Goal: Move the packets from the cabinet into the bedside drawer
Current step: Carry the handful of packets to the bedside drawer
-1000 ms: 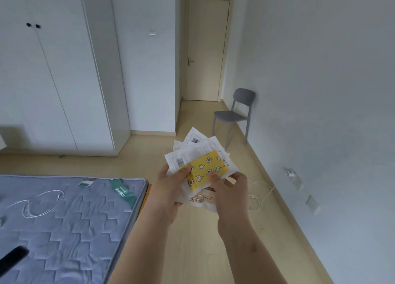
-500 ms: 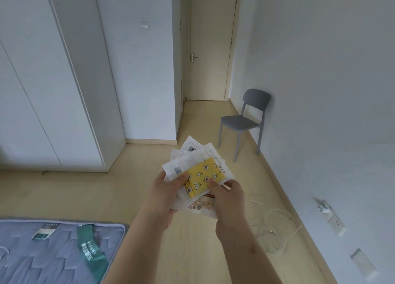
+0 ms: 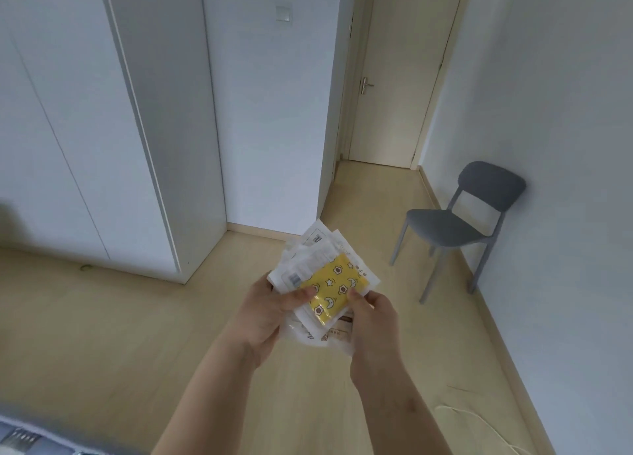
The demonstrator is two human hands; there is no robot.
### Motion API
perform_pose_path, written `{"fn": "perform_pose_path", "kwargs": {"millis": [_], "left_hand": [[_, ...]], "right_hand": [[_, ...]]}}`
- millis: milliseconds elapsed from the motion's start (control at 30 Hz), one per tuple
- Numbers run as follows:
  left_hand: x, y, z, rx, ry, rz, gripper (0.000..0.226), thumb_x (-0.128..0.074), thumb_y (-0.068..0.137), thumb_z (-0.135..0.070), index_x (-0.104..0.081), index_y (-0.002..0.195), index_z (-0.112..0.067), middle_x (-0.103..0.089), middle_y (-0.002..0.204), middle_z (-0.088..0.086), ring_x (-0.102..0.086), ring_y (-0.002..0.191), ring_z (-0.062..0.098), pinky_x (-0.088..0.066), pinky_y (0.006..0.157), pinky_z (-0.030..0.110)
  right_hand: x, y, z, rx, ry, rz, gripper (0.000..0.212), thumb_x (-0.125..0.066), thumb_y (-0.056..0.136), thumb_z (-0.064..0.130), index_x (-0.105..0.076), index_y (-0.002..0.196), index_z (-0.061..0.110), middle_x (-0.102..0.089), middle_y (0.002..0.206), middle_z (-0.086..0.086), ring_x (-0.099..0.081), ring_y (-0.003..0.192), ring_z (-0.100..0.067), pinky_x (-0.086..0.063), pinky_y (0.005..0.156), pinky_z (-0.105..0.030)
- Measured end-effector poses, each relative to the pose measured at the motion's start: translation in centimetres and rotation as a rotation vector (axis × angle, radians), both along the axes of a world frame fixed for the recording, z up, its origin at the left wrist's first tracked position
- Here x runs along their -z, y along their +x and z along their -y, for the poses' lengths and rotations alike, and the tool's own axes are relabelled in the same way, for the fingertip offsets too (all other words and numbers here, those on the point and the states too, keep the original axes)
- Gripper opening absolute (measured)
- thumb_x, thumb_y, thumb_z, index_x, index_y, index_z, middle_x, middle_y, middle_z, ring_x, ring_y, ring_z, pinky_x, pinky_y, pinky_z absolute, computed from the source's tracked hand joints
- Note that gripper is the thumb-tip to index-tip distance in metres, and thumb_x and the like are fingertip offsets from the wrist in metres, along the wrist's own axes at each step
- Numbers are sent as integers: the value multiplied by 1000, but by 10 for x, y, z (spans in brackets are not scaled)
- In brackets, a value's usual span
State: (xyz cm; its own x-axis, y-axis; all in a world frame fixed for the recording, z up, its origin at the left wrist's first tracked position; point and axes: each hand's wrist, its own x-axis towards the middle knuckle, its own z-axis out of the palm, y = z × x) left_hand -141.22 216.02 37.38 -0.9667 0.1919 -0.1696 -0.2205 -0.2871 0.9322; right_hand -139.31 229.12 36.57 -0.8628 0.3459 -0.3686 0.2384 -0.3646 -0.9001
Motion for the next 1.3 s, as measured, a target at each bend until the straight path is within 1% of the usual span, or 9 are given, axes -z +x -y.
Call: {"fn": "perform_pose_path", "kwargs": {"millis": [267, 400, 533, 600, 700, 867, 1000, 1167, 1300], "left_hand": [[0, -187, 35, -28, 54, -36, 59, -78, 62, 2, -58, 117, -5, -70, 108, 14, -68, 98, 32, -57, 80, 42], [-11, -256, 79, -44, 26, -45, 64, -78, 57, 9, -57, 116, -4, -71, 106, 16, -69, 95, 31, -58, 71, 34], [-10, -303, 152, -100, 126, -51, 77, -86, 44, 3, -57, 115, 1, -67, 110, 24, -67, 98, 37, -59, 75, 39], [-6, -334, 185, -197, 137, -68, 75, -88, 43, 5, -59, 111, 2, -68, 106, 24, -69, 90, 35, -59, 66, 37], [-5, -388, 215, -330, 150, -64, 52, -72, 65, 11, -58, 115, 4, -68, 107, 24, -70, 86, 34, -58, 64, 37], [-11, -461, 290, -647, 120, -61, 35, -56, 78, 12, -61, 108, -6, -72, 95, 15, -70, 77, 28, -58, 67, 37], [-15, -488, 374, -892, 96, -51, 34, -53, 85, 12, -62, 108, -12, -73, 95, 10, -70, 84, 28, -57, 77, 42], [-12, -480, 469, -1226, 164, -28, 33, -54, 85, 11, -63, 104, -15, -75, 90, 6, -70, 86, 27, -52, 84, 47], [-3, -477, 544, -1337, 139, -22, 36, -51, 86, 11, -63, 97, -21, -75, 82, 1, -70, 80, 25, -53, 83, 47]], "right_hand": [[-4, -199, 33, -4, 31, -29, 20, -52, 94, 17, -56, 110, 4, -68, 94, -12, -67, 73, -24, -51, 51, -28], [-17, -280, 68, -97, -32, -48, 16, -49, 94, 15, -50, 108, 6, -65, 90, -12, -65, 69, -24, -49, 50, -28], [-14, -344, 131, -267, -154, -24, 15, -44, 95, 15, -48, 108, 7, -61, 88, -10, -61, 66, -20, -47, 44, -24], [-13, -384, 167, -365, -159, -38, 21, -43, 94, 15, -50, 109, 3, -60, 83, -9, -60, 62, -18, -48, 50, -24], [-15, -454, 205, -436, -132, -83, 26, -42, 92, 15, -51, 111, -1, -63, 86, -14, -63, 71, -24, -51, 67, -33], [-16, -554, 297, -572, -127, -89, 17, -41, 91, 11, -50, 104, 3, -56, 78, -10, -54, 62, -21, -43, 52, -24], [-21, -607, 392, -731, -136, -46, 25, -40, 91, 11, -53, 110, 1, -62, 88, -15, -60, 72, -27, -48, 60, -30], [-18, -621, 511, -987, -33, 9, 17, -38, 96, 13, -51, 104, 5, -58, 80, -9, -55, 66, -23, -44, 57, -27], [-9, -612, 609, -1150, 2, 39, 15, -38, 96, 14, -50, 102, 8, -60, 83, -9, -57, 70, -24, -46, 60, -29]]}}
